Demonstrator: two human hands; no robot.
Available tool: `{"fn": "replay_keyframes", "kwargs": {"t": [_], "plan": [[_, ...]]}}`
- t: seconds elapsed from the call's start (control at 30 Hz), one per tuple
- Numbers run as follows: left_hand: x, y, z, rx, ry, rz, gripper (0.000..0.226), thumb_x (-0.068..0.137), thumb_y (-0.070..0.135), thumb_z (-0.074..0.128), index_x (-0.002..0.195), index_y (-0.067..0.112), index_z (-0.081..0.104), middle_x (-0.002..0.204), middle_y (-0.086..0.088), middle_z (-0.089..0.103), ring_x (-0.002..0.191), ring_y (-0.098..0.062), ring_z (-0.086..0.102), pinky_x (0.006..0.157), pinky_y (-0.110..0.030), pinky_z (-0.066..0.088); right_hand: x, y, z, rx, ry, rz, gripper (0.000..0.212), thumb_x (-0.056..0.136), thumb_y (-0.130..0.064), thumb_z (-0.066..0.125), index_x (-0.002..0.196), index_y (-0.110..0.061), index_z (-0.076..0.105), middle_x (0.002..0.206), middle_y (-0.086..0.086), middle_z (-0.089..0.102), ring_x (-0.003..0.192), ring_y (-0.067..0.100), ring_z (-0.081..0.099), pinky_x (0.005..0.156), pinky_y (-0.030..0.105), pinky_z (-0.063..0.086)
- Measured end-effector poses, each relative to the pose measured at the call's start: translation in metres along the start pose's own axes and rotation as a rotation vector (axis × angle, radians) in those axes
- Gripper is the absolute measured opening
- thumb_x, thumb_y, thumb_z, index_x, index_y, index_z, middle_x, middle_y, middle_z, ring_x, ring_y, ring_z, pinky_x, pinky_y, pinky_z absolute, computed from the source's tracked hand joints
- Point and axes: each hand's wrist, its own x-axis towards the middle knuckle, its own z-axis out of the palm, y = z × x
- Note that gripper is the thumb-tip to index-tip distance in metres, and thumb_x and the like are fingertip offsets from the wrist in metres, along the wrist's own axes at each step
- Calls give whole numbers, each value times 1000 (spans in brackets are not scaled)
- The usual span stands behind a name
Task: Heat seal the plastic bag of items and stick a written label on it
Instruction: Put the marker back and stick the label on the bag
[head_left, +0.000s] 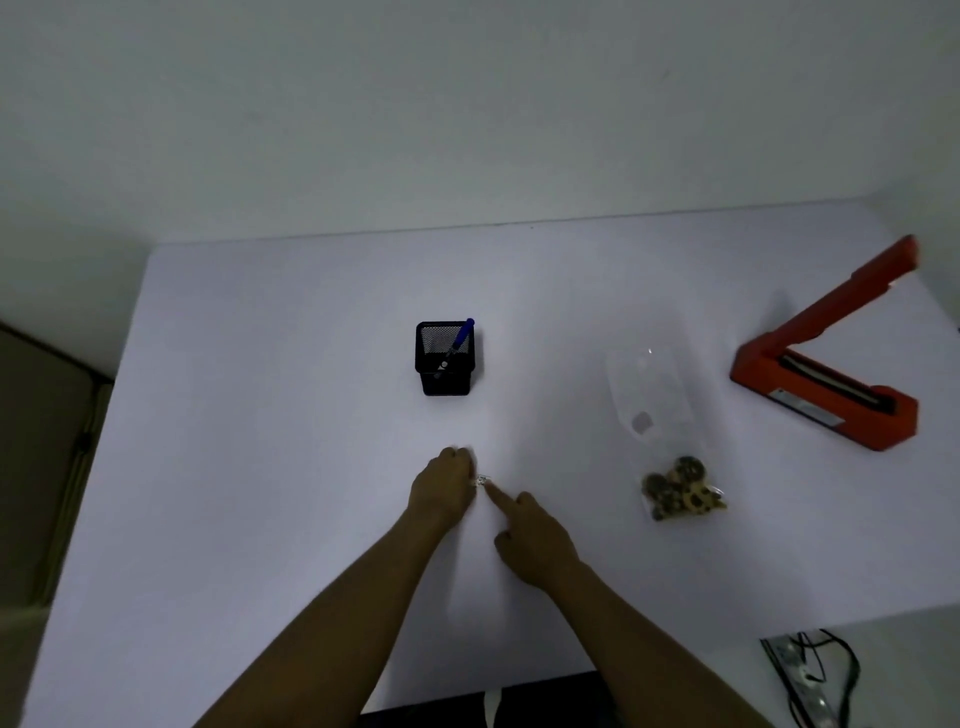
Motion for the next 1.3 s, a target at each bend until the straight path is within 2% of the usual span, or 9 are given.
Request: {"fn": "replay_keyframes", "kwargs": {"t": [0.13,0.37,0.53,0.67,0.77,0.93,1.03,1.2,1.3], "plan": [[0,0,1,39,10,7,16,91,10,53,104,5,59,116,-13,51,103,-29,55,82,-36,48,-3,-1,-1,19,-6,2,71,93,-14,42,151,-42,11,125,8,43,80,17,47,71,28,42],[-2,-2,-3,49,21,37,17,92,10,47,98,5,62,101,-10,64,90,-26,62,75,-34,48,-3,-5,3,105,24,9,70,90,-16,47,149,-39,18,125,9,43,81,20,52,68,29,43],[-13,-10,-5,-148,55,-16,15,90,15,54,86,4,65,87,-10,68,79,-24,64,67,-31,49,3,-12,-4,473,72,73,40,93,-20,50,131,-32,47,77,-1,58,66,13,56,69,32,52],[-30,-12,-14,-298,127,-10,13,86,13,59,73,15,58,70,3,60,66,-13,56,61,-23,41,2,-35,-12,723,123,186,26,95,-40,51,113,-22,56,88,2,66,66,14,61,63,29,54],[-42,-9,-25,-267,233,73,15,91,13,54,78,11,61,78,0,60,68,-11,54,62,-21,39,5,-58,-21,863,138,237,27,96,-37,53,102,-13,63,87,7,69,65,15,63,61,25,54],[-55,-15,-52,-192,425,184,14,95,19,54,86,17,64,82,2,59,68,-9,52,59,-21,42,9,-92,-51,929,204,127,18,94,-21,57,89,-8,70,82,10,72,66,14,66,60,21,54],[-59,-16,-74,-225,463,196,10,94,23,57,95,17,66,89,1,63,76,-9,56,65,-20,46,9,-108,-68,906,260,59,11,90,-17,63,90,-9,70,79,7,72,66,13,67,60,20,55],[-68,-3,-108,-511,550,205,20,91,31,63,109,22,64,100,12,64,91,-2,58,77,-9,44,6,-125,-86,795,448,-65,8,88,-15,66,90,-13,73,77,3,73,72,16,69,69,27,59],[-71,7,-120,-717,607,175,12,90,25,64,102,22,67,96,10,69,90,1,62,77,-6,46,-2,-137,-92,677,561,-226,12,88,-15,67,98,-15,74,83,-4,74,77,5,69,72,18,56]]}}
